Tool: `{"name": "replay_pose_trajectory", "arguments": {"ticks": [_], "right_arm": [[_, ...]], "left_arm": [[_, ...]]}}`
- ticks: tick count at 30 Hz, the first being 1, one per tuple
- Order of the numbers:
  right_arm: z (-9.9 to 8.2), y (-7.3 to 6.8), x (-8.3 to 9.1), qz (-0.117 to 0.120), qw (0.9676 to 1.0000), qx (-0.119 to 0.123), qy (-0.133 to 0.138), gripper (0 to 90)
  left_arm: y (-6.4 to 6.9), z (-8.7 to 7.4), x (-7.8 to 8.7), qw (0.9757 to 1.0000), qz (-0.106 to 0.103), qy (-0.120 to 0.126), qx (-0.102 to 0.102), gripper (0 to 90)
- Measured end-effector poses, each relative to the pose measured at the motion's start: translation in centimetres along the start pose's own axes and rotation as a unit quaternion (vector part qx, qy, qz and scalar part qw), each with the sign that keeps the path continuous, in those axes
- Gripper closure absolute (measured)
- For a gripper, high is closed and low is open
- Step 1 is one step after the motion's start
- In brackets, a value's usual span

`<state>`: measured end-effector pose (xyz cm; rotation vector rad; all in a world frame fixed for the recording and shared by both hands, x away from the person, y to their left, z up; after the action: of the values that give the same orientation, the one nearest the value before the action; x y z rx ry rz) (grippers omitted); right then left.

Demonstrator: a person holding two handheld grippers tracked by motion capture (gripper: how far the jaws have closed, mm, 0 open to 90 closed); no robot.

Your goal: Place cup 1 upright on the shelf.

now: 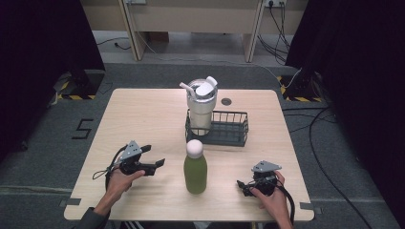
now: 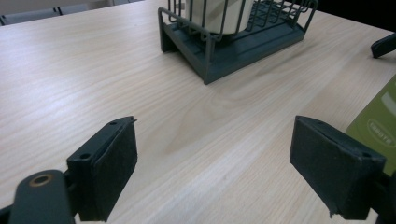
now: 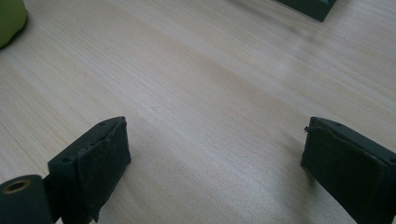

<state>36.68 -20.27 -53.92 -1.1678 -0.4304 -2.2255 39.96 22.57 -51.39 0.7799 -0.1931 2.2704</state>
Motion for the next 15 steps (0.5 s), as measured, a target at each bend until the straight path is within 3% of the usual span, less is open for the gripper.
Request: {"name": "replay_pose_trajectory", "arguments": {"ticks": [2,11,15], "right_arm": [[0.0,0.0,0.0,0.000,1.0000,0.000,0.000,7.8],[0.0,0.0,0.0,0.000,1.0000,0.000,0.000,7.8],[0.0,0.0,0.0,0.000,1.0000,0.000,0.000,7.9]], "left_arm": [[0.1,-0.5,0.2,1.0000,0.000,-0.005,0.002,14.8],[1.3,-1.8,0.5,0.9988,0.005,-0.036,-0.033,14.9],[1.7,-2.1,0.8,0.9986,0.005,-0.037,-0.037,14.8]]}}
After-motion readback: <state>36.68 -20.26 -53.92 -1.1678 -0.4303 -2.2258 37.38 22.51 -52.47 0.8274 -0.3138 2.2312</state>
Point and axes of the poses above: each handheld gripper's, and its own axes: x roughly backward along the jaws, z roughly out of its top, y roughly to its right, the point moved 3 cm from there along -x, roughly forward along the jaws, and after that the axes turned 11 degrees about -y, right-handed, at the moved point
